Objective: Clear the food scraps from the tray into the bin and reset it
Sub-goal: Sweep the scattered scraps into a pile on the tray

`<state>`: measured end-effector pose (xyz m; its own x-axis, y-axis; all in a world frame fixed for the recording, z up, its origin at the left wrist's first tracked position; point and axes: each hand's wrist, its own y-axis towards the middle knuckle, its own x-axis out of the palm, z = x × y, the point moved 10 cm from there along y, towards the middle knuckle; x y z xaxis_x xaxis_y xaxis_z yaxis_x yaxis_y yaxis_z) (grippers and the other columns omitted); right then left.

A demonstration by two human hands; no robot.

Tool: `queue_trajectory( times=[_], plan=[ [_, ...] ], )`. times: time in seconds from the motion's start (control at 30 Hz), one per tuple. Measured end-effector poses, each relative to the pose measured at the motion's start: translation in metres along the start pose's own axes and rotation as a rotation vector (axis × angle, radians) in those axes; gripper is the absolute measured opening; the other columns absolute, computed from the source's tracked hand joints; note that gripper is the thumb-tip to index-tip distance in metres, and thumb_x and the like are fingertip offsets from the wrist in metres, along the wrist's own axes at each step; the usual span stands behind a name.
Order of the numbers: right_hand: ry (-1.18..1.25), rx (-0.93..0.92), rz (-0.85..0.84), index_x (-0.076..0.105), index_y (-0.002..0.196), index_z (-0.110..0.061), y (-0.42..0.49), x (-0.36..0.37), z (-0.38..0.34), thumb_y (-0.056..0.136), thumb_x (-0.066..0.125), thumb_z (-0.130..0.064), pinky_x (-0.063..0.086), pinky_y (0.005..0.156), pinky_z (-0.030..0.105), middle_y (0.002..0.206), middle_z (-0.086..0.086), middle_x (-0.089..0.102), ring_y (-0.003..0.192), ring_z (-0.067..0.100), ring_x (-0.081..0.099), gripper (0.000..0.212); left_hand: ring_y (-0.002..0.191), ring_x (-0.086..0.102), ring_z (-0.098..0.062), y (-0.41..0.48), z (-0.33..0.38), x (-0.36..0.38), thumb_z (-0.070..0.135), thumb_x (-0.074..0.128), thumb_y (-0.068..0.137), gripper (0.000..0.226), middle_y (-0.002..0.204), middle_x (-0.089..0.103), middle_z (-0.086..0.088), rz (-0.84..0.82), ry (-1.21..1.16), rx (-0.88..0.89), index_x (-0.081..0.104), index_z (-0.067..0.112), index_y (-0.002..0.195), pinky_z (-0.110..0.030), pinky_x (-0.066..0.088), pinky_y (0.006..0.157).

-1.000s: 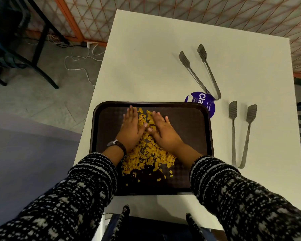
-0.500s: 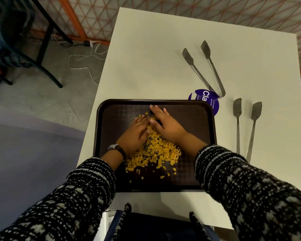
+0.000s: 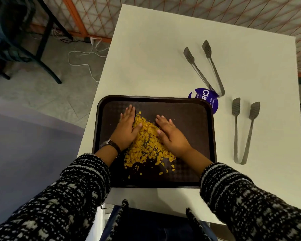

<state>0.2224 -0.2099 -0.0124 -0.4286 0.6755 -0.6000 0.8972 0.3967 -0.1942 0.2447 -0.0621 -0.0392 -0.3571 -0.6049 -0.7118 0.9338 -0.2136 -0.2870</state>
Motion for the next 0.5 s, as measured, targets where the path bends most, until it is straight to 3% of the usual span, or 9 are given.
queue_trajectory(
  times=[0.17,0.33,0.5],
  plan=[
    [-0.004,0.139,0.192,0.029,0.145,-0.01,-0.033,-0.022,0.029,0.099,0.037,-0.028,-0.001,0.119,0.03,0.156,0.005,0.021,0.145,0.012,0.008,0.05,0.144,-0.008,-0.013,0.016,0.02,0.017,0.039,0.032,0.097,0.066,0.158,-0.002,-0.006,-0.051,0.096,0.049,0.003,0.009,0.148,-0.029,-0.01,0.115],
    [-0.037,0.319,0.364,0.022,0.146,-0.006,-0.067,-0.03,0.058,0.099,0.039,-0.024,-0.004,0.118,0.032,0.157,0.011,0.014,0.146,0.018,0.003,0.053,0.14,-0.001,-0.003,-0.005,0.038,0.034,0.033,0.031,0.099,0.057,0.157,0.009,-0.006,-0.123,-0.007,0.169,0.011,0.011,0.147,-0.021,-0.005,0.114],
    [-0.078,0.405,0.378,0.016,0.147,-0.004,-0.068,-0.012,0.06,0.099,0.036,-0.031,-0.01,0.116,0.031,0.158,0.012,0.006,0.146,0.019,-0.004,0.059,0.144,0.002,-0.011,-0.027,0.016,0.012,0.033,0.032,0.098,0.054,0.156,0.01,0.003,0.003,-0.166,0.053,0.012,0.021,0.147,-0.025,0.001,0.115]
  ],
)
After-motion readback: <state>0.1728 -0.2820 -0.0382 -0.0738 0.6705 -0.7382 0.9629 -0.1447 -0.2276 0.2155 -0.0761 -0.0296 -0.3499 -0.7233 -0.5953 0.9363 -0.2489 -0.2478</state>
